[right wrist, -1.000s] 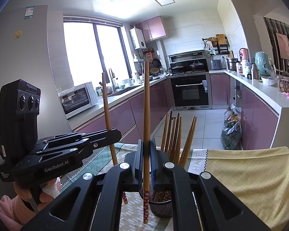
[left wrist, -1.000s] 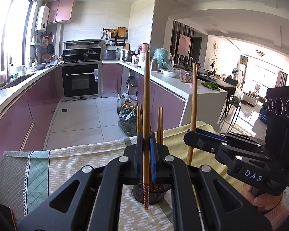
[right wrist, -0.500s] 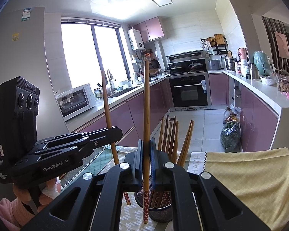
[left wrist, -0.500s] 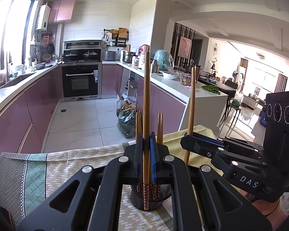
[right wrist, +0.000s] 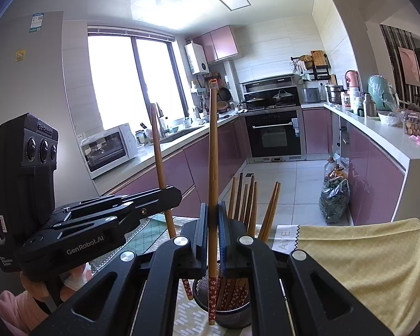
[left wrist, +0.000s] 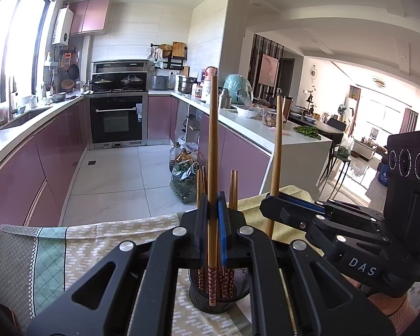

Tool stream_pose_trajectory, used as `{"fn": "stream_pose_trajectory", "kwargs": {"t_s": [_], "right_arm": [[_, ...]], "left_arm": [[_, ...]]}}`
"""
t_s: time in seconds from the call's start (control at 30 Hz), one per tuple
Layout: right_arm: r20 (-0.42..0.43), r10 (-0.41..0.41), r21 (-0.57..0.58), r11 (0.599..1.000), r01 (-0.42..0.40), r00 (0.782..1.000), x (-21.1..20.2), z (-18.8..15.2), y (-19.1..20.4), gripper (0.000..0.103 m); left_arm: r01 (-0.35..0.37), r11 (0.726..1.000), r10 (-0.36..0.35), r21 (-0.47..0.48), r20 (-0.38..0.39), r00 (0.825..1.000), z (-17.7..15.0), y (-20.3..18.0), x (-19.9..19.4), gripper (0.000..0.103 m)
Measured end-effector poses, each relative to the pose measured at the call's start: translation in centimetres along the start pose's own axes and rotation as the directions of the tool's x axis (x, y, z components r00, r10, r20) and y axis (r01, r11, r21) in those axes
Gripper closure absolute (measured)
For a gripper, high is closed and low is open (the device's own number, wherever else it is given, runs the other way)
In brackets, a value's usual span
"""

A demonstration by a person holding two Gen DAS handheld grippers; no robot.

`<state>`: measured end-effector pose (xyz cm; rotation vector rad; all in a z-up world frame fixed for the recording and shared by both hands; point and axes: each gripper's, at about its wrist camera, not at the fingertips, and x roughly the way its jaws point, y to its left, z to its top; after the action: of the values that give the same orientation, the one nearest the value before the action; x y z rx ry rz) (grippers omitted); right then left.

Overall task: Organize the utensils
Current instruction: 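Lower the left tool's chopstick into the mesh cup while the right tool lowers its own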

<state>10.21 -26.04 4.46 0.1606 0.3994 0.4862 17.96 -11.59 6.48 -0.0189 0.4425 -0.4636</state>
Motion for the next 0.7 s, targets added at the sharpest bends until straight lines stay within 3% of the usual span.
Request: {"fn": "stream_pose_trajectory", "kwargs": {"t_s": [0.7], "right_arm": [[-0.007,-0.010,0.023,1.000,0.010,1.000,1.3,0.7,-0.7,0.097]], "left_arm": [[-0.003,1.000,0.003,-0.010,-0.007,1.000,0.3,0.5,0.6,0.096]]}}
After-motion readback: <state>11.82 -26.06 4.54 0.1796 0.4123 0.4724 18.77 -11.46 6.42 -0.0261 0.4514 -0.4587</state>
